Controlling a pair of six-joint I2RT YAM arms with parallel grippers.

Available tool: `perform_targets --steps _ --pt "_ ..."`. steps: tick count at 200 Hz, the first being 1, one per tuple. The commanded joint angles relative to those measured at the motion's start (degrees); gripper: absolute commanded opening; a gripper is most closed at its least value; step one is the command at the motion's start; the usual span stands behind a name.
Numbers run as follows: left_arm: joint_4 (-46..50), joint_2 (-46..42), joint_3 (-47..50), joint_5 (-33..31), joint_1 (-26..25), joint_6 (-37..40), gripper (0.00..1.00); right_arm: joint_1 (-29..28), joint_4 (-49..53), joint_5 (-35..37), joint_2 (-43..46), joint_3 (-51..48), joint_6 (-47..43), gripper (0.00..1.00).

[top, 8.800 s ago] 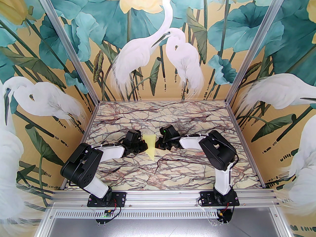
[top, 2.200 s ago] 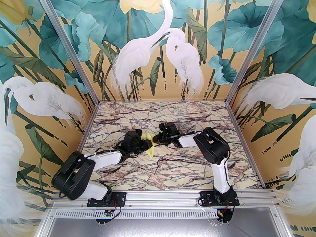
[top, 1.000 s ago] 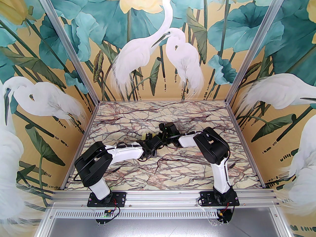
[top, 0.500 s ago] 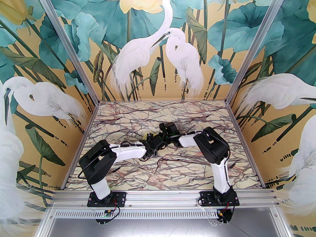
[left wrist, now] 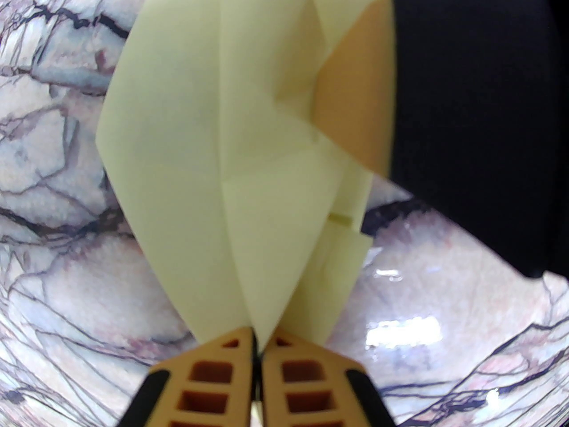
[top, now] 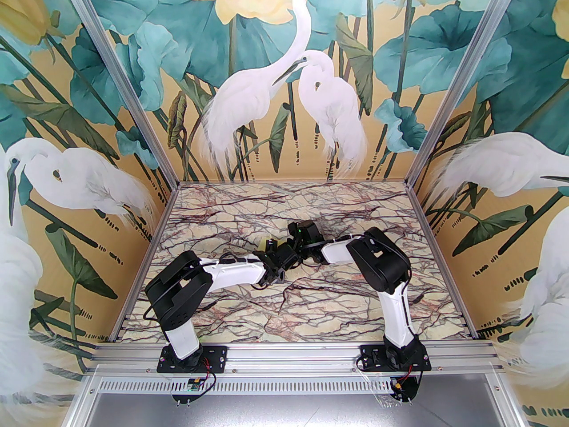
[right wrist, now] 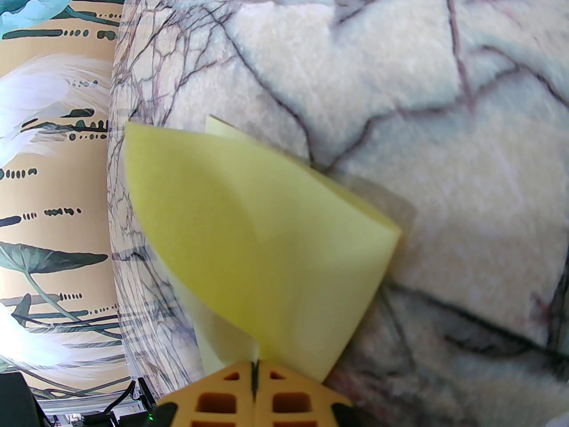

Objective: Fold a paper plane with a square sheet of paper (fold left side to right side)

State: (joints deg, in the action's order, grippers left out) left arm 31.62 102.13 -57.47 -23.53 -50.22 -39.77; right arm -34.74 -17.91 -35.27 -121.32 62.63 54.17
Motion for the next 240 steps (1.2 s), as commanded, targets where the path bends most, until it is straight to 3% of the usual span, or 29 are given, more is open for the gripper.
perform_targets --steps 1,41,68,87,116,135,240 --pt "3.28 1.21 -0.19 1.52 -0.50 0.57 0.21 0.90 1.78 3.35 -1.38 1.26 -1.53 0.00" --pt "0.79 -7.82 1.14 4.92 -0.41 1.35 0.43 0.89 1.74 2.94 -1.39 0.87 -1.74 0.00" --pt "-2.73 -14.40 2.47 8.77 0.04 2.32 0.46 0.90 1.74 2.77 -1.38 0.74 -1.77 0.00" --pt "-6.48 -17.63 4.14 13.08 1.93 2.10 0.45 0.86 1.65 2.79 -1.29 0.59 -1.74 0.00" --pt "-15.11 -20.16 9.16 21.28 7.43 0.63 0.30 0.88 1.55 2.79 -1.29 0.39 -1.87 0.00" --pt "-18.43 -20.23 11.46 23.27 10.08 -0.55 0.21 0.90 1.39 2.73 -1.37 0.38 -1.73 0.00" --pt "-26.61 -13.41 15.94 27.38 12.53 -2.42 0.20 0.88 0.69 2.59 -1.03 -0.05 -1.54 0.00"
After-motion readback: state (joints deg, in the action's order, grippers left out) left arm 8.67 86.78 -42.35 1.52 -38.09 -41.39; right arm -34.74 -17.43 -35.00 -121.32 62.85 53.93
